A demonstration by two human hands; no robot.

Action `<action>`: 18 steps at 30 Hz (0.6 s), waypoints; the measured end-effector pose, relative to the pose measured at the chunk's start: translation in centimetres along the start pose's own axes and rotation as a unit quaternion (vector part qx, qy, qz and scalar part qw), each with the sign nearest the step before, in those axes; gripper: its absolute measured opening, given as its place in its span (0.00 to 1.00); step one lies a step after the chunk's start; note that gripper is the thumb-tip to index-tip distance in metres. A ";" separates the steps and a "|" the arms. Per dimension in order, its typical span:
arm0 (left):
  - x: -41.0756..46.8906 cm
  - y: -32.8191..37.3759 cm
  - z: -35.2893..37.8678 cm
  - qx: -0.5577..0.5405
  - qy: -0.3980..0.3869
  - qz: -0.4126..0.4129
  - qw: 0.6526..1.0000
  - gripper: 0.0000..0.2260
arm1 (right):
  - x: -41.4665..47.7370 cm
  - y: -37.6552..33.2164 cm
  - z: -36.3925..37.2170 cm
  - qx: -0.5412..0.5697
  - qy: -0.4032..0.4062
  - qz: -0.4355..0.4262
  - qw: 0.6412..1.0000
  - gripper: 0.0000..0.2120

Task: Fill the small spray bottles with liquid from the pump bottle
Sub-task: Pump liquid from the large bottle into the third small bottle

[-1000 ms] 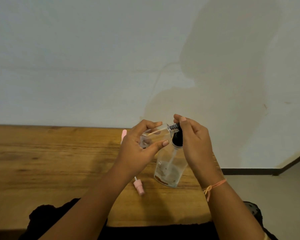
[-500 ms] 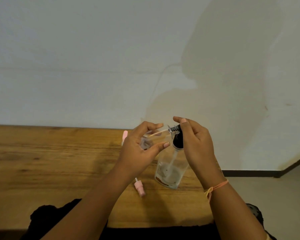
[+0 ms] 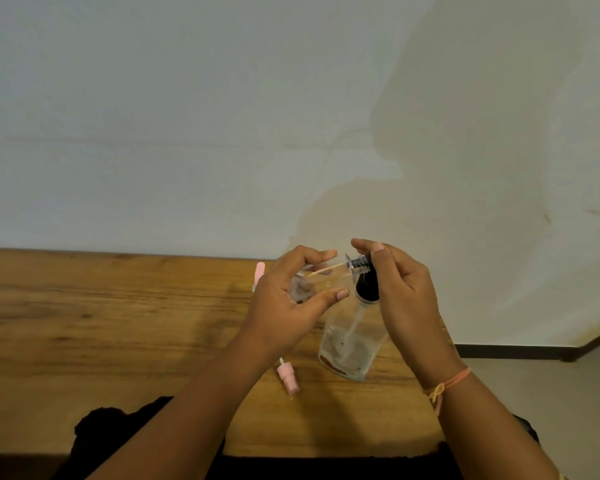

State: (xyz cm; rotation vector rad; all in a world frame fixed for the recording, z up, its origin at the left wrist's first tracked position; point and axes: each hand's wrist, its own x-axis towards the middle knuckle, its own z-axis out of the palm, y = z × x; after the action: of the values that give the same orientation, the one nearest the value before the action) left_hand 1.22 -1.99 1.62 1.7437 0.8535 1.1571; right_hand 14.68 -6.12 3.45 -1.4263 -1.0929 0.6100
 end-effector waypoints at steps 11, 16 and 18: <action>-0.2 -0.1 0.4 -0.031 -0.002 -0.037 0.999 0.15 | 0.6 0.4 -0.5 -0.025 -0.030 0.002 0.999 0.12; -0.1 -0.1 0.3 -0.031 -0.006 -0.026 0.999 0.15 | 0.2 0.1 -0.4 0.002 -0.034 0.015 0.999 0.13; 0.0 0.0 0.3 -0.028 -0.002 -0.011 1.000 0.14 | 0.5 -0.2 -0.5 0.003 -0.036 0.024 0.999 0.13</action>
State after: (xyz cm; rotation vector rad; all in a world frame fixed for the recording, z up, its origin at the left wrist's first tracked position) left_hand 1.50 -2.11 1.56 1.6877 0.8272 1.1517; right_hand 15.29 -6.01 3.86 -1.4379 -1.1151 0.7037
